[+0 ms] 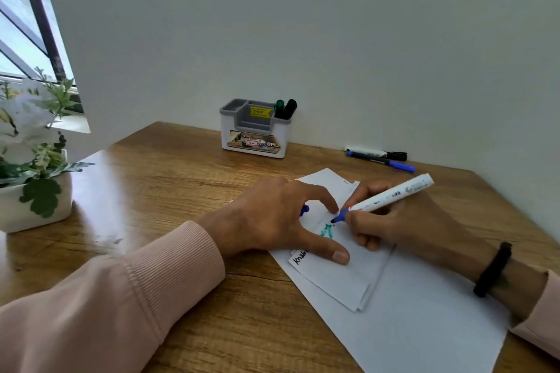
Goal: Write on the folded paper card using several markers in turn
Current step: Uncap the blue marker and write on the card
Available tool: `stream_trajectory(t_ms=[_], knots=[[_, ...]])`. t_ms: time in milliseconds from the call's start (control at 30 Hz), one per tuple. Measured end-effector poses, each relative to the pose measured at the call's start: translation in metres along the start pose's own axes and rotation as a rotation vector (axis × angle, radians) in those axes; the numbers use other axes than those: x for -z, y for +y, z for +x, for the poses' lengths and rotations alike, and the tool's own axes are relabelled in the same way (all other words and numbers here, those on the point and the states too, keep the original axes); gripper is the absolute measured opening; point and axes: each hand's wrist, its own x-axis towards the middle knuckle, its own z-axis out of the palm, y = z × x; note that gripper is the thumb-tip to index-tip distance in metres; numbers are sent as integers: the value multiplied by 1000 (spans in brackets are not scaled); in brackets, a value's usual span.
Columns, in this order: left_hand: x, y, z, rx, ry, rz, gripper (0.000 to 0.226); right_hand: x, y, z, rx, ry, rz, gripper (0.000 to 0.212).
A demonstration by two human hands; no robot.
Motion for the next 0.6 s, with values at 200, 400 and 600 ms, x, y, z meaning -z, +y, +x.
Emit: stream_trajectory(t_ms=[200,400,600], knots=[[2,0,1,-10,-13,-9,82,-6,0,-1,29,56,-135,16],[7,-1,0,-19,-49,7,82,-6,-2,-2,37,72,-160,23],[8,1,-3,-27,-63,31,81,-8,-4,-1,15,76,-127,17]])
